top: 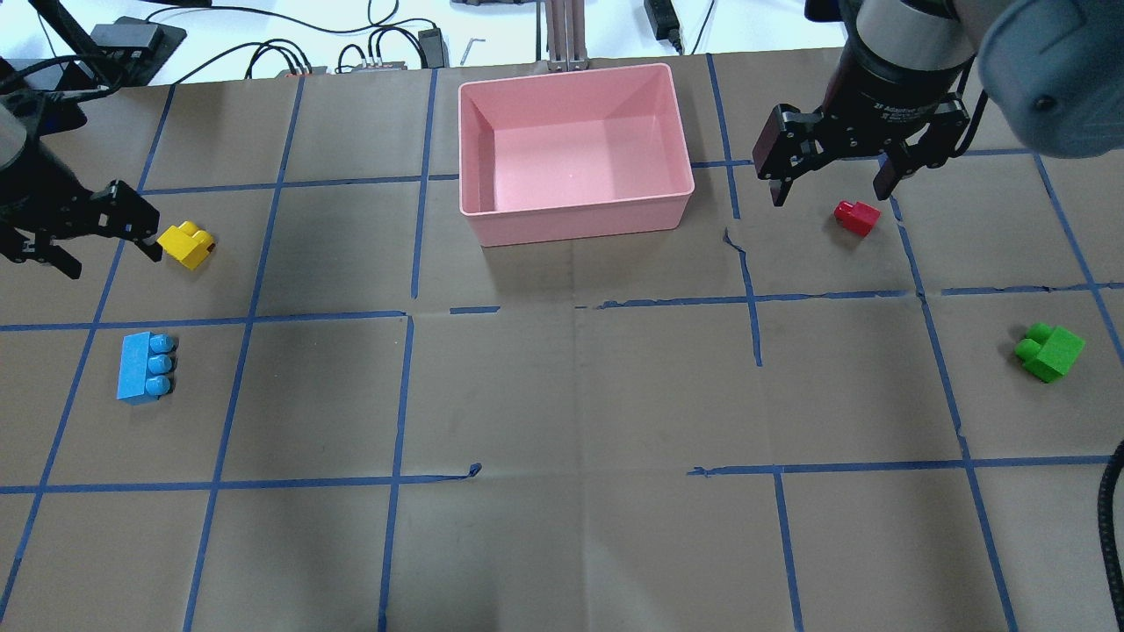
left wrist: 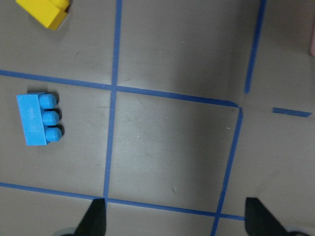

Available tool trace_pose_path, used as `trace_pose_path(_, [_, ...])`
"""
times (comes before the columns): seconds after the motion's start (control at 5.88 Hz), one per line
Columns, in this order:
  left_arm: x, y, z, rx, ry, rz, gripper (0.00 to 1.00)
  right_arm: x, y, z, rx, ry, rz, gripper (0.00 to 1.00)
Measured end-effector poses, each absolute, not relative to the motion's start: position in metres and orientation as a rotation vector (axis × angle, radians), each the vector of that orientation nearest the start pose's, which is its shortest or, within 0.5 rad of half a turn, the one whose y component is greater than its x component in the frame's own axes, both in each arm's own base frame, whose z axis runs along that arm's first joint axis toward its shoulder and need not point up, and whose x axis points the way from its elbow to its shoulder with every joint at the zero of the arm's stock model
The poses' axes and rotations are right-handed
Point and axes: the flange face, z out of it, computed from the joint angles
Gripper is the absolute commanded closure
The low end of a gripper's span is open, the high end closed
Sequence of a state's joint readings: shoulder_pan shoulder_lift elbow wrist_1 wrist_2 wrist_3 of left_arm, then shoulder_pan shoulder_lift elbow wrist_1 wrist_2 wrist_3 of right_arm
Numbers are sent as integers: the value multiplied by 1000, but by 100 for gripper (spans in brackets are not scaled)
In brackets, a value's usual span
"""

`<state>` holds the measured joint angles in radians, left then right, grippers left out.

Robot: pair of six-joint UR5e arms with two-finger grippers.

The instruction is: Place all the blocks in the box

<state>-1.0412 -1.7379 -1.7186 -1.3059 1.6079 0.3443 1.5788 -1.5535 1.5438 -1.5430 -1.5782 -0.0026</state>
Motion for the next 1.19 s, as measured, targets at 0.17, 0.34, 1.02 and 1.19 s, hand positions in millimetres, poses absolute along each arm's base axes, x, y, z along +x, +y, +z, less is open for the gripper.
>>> trace_pose_path(0.17, [197, -518, 310, -217, 3104, 30, 3, 127, -498, 489, 4, 3153, 52, 0])
trace_pose_path(0.34, [219, -508, 267, -155, 3092, -5, 3, 110, -502, 490, 41, 3168, 60, 0])
trace_pose_path(1.02, [235, -495, 184, -116, 3128, 88, 7, -17, -521, 480, -28, 3181, 96, 0])
trace_pose_path(1.19, [238, -496, 173, -113, 3115, 117, 27, -41, -525, 472, -86, 3173, 118, 0])
